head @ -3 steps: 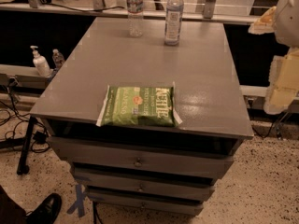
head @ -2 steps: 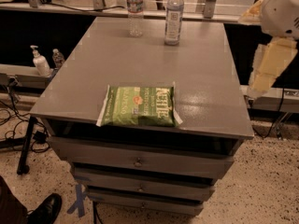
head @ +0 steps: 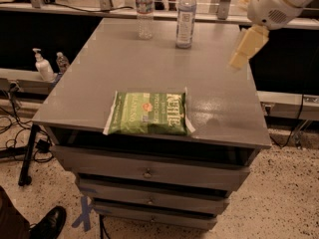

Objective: Move blue plastic bottle near green jalapeno chip bag

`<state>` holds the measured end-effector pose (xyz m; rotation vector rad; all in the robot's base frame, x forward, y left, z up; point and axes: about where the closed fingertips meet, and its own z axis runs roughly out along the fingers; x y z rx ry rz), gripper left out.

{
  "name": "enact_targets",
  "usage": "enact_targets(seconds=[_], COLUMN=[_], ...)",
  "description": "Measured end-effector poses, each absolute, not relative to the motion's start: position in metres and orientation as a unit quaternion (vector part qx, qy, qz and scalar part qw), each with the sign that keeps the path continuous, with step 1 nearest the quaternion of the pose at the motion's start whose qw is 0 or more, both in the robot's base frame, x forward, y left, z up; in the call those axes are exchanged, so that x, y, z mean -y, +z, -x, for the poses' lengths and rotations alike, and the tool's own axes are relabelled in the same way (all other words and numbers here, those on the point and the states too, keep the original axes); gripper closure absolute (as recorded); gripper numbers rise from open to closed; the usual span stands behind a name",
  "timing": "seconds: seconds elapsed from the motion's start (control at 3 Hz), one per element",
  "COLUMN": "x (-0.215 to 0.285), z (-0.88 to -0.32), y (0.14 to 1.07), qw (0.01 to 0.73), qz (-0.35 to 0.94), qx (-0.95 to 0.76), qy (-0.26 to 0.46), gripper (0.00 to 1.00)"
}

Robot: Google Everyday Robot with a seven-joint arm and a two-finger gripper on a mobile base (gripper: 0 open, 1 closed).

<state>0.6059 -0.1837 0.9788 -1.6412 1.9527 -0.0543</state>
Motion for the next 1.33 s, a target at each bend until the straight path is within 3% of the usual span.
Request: enact_targets(seconds=[1.0,1.33], x=[0.147,0.147], z=[-0.749,-0.749], y=[0.957,0.957], qw=[0.496,0.496], qz=[0.46,0.46], qx=[-0.721,-0.721], qy=[0.151,0.151], gripper=[0.0,0.0])
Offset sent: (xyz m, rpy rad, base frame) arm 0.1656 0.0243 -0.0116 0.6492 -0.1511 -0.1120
